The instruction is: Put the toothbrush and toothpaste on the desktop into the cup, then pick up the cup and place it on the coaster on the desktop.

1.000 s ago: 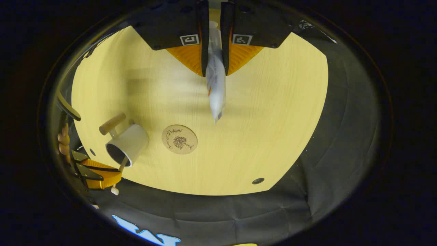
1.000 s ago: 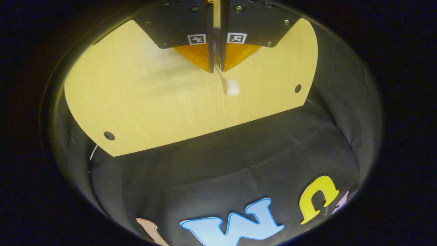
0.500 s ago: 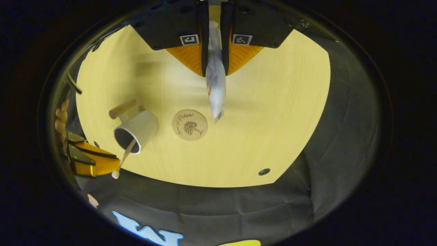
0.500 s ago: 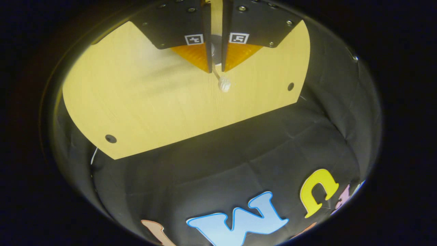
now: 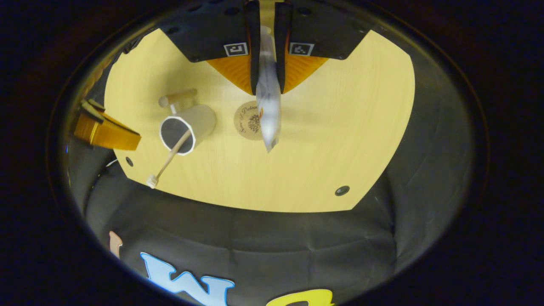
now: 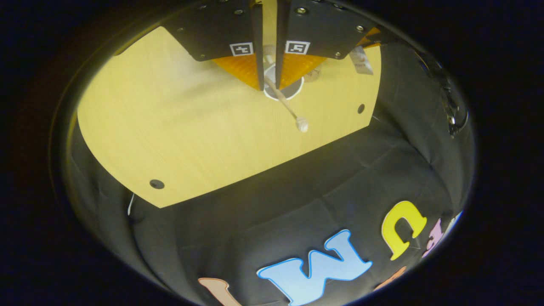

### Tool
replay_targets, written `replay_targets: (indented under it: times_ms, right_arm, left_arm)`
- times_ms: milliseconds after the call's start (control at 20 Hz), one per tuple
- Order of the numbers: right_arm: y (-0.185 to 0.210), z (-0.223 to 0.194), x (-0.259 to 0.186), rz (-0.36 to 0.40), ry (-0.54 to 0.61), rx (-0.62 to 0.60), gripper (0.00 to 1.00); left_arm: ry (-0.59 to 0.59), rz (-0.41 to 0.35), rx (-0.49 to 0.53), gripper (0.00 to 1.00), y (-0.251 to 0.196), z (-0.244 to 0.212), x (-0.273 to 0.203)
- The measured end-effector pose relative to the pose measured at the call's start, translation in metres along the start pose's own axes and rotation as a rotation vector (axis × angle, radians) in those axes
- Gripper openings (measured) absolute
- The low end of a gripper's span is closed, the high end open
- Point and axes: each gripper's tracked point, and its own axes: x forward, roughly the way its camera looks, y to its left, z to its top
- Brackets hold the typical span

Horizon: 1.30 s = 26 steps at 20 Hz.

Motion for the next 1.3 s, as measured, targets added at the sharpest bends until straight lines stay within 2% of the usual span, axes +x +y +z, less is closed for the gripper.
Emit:
replay_targets:
  times_ms: [250, 800, 1100, 1300]
  right_arm:
    - [-0.034, -0.013, -0.012, -0.042, 0.010, 0.049, 0.13]
    - [-0.092, -0.036, -0.037, -0.107, 0.022, 0.153, 0.13]
    - [-0.135, -0.038, -0.052, -0.169, 0.011, 0.216, 0.13]
    - [-0.156, -0.042, -0.062, -0.202, 0.012, 0.253, 0.13]
  left_arm:
    - [-0.027, -0.019, 0.027, 0.20, -0.017, 0.024, 0.002]
    - [-0.132, -0.116, 0.099, 0.20, -0.086, 0.106, 0.008]
    - [-0.144, -0.152, 0.116, 0.20, -0.122, 0.126, 0.020]
    - [-0.128, -0.184, 0.113, 0.21, -0.139, 0.123, 0.032]
